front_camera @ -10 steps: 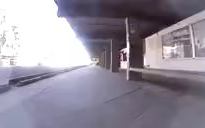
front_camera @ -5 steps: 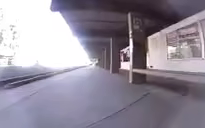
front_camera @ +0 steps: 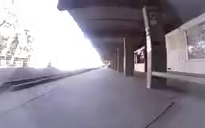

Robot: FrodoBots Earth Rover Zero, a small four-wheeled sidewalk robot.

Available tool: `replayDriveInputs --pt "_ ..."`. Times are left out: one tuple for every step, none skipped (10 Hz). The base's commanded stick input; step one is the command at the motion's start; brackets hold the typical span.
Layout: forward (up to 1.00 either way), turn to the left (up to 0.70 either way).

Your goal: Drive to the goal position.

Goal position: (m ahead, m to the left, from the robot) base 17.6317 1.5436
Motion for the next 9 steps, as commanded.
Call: replayDriveInputs --pt "0.99 0.01" --pt "0.98 0.01" --pt "0.98 0.01" --pt "0.98 0.01" --pt "0.98 0.01" --pt "0.98 0.01" --pt "0.98 0.01" --pt "0.98 0.01" --pt "0.98 0.01"
